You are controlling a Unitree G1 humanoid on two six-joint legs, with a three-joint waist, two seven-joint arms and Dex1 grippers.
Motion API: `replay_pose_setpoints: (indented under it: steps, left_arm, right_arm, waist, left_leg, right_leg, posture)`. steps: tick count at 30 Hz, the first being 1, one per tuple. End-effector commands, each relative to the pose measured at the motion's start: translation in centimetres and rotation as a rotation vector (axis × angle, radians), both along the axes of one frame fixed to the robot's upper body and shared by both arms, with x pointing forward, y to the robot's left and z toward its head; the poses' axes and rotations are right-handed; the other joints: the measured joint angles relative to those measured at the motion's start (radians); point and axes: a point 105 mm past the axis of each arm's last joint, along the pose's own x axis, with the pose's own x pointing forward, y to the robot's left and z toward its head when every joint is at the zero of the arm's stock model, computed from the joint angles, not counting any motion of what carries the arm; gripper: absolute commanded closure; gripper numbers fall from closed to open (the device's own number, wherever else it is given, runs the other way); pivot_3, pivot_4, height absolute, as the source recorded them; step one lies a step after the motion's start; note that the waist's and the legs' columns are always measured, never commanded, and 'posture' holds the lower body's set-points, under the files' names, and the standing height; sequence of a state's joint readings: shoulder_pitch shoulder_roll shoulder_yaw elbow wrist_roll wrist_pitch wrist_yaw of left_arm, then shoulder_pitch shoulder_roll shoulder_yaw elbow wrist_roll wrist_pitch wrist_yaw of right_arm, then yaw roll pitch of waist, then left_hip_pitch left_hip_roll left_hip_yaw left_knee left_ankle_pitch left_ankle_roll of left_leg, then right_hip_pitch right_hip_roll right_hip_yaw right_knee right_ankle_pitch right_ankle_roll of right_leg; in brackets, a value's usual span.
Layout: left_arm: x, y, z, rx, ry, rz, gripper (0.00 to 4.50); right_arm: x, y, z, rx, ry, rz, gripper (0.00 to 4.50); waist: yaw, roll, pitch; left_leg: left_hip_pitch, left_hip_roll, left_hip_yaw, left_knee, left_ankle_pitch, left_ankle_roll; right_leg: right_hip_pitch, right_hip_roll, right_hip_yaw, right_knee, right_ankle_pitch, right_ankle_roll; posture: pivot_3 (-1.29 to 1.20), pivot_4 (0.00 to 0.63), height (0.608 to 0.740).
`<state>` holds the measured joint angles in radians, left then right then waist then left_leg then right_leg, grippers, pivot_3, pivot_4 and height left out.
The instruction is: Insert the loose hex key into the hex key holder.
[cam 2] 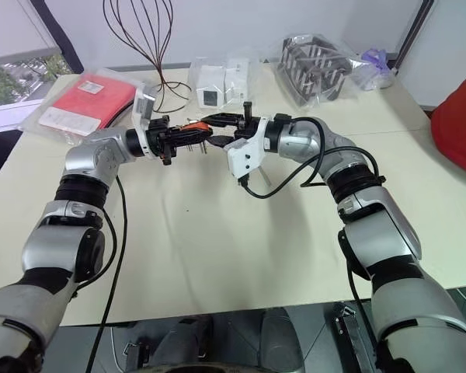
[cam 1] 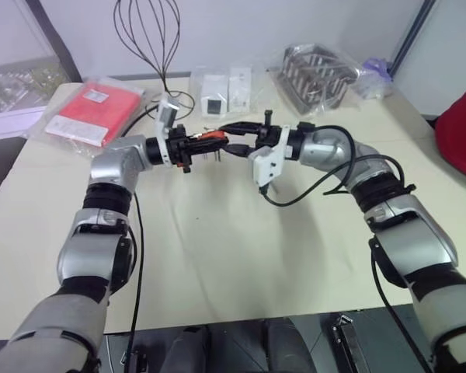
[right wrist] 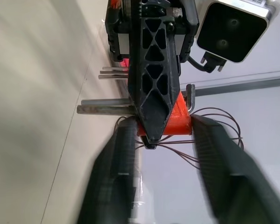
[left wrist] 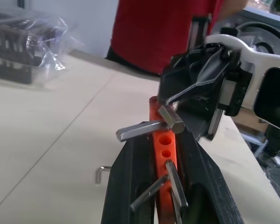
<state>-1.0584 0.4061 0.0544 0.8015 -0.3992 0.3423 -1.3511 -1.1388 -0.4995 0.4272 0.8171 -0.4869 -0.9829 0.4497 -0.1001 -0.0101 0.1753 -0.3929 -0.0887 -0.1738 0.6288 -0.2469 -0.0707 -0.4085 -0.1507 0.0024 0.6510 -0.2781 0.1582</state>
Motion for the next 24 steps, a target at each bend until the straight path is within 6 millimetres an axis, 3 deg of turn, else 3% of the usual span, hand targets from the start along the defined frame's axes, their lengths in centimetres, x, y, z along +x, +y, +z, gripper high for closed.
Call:
replay_pose_setpoints:
  steps: [1,2,7,11,13,15,18,24]
  left_arm:
    - [-0.3,0.5,0.7,0.039,-0.075,0.013,4.50]
    - [-0.5,0.5,0.7,0.049,-0.082,0.009,4.50]
    - [-1.4,1.1,-0.2,0.114,-0.125,0.017,4.50]
    - [-2.5,1.2,-0.5,0.122,-0.160,0.054,4.50]
    - [-3.1,1.1,-1.6,0.201,-0.220,0.083,4.50]
    - [-3.9,1.0,-2.9,0.265,-0.254,0.087,4.50]
    - [-5.0,0.7,-3.8,0.213,-0.187,0.099,4.50]
    - [-6.3,0.4,-6.5,0.217,-0.131,0.162,4.50]
  right_arm:
    - [0.4,-1.1,0.0,-0.009,0.022,-0.047,0.60]
    - [0.7,-1.7,-0.1,0.007,0.046,-0.078,0.01]
    - [2.1,-5.2,-1.3,0.162,0.221,-0.242,0.01]
    - [4.2,-9.0,-3.3,0.467,0.662,-0.519,0.01]
    - [5.0,-11.0,-4.6,0.660,0.937,-0.688,0.01]
    - [4.3,-11.6,-5.7,0.657,1.046,-0.744,0.01]
    - [3.3,-11.6,-6.5,0.670,1.170,-0.772,0.01]
    - [2.9,-12.0,-7.6,0.659,1.222,-0.886,0.01]
  waist:
    - [0.000,0.000,0.000]
    - [0.002,0.000,0.000]
    - [0.003,0.000,0.000]
    - [0.004,0.000,0.000]
    - [0.004,0.000,0.000]
    - [0.008,0.001,0.000]
    - [0.013,0.001,-0.001]
    - [0.036,0.001,-0.001]
  left_leg:
    - [0.000,0.000,0.000,0.000,0.000,0.000]
    - [0.000,0.000,0.000,0.000,0.000,0.000]
    - [0.000,0.000,0.000,0.000,0.000,0.000]
    - [0.000,0.000,0.000,0.001,0.000,0.000]
    - [0.000,0.000,0.000,0.001,0.000,0.000]
    - [0.000,0.000,0.000,0.001,0.000,0.000]
    - [0.000,0.000,0.000,0.001,-0.001,0.001]
    - [0.000,0.000,0.001,0.002,-0.001,0.002]
  right_leg:
    - [0.000,0.000,0.000,0.000,0.000,0.000]
    - [0.000,0.000,0.000,0.000,0.000,0.000]
    - [0.001,0.000,0.000,0.000,0.000,0.000]
    - [0.001,0.000,0.000,0.000,0.000,0.000]
    - [0.001,0.000,0.000,0.001,0.000,0.000]
    - [0.001,0.000,0.000,0.001,0.000,0.000]
    - [0.001,-0.001,0.000,0.001,0.000,0.000]
    - [0.001,-0.001,0.001,0.001,0.000,0.000]
  posture:
    - [0.00,0.150,0.740]
    - [0.00,0.150,0.740]
    - [0.00,0.150,0.740]
    - [0.00,0.150,0.740]
    - [0.00,0.150,0.740]
    - [0.00,0.150,0.740]
    - [0.00,0.150,0.740]
    - [0.00,0.150,0.740]
